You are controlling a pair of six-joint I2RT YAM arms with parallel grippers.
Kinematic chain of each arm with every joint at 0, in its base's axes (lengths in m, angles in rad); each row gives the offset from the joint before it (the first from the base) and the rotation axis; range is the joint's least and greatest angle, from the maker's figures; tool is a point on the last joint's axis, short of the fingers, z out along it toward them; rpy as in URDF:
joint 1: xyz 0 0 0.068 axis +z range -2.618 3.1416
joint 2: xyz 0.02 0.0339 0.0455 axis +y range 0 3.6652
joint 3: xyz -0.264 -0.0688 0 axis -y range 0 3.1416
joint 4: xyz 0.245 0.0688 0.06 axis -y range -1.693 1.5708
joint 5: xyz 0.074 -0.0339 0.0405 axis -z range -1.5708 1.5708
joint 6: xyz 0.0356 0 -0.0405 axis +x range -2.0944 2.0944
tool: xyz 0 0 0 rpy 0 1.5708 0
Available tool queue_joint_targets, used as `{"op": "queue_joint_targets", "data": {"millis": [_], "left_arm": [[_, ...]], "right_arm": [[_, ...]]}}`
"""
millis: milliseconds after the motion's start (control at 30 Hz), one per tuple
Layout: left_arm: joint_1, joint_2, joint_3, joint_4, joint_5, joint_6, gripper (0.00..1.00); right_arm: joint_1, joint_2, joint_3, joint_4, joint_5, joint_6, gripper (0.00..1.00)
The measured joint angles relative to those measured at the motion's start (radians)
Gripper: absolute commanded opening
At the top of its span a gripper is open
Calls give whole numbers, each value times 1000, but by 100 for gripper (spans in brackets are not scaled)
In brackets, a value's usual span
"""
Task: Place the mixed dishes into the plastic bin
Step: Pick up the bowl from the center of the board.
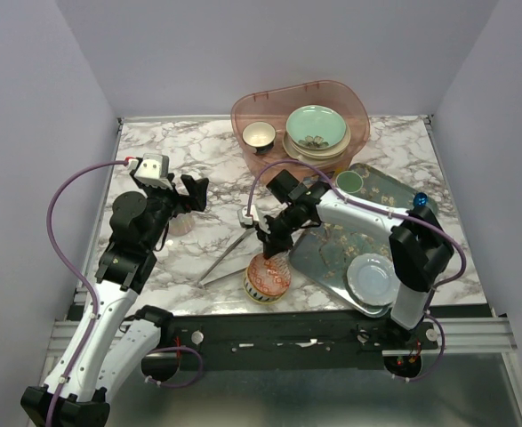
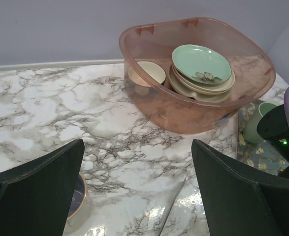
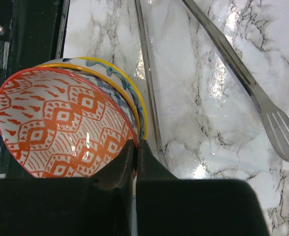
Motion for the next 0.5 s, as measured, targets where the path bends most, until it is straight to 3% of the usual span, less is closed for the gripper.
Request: {"op": "queue_joint_targets", "data": {"millis": [500], "left_arm": [[0,3,-2,1,7,0,99]], "right_arm": [[2,-13,48,-58,28,5,4]]}}
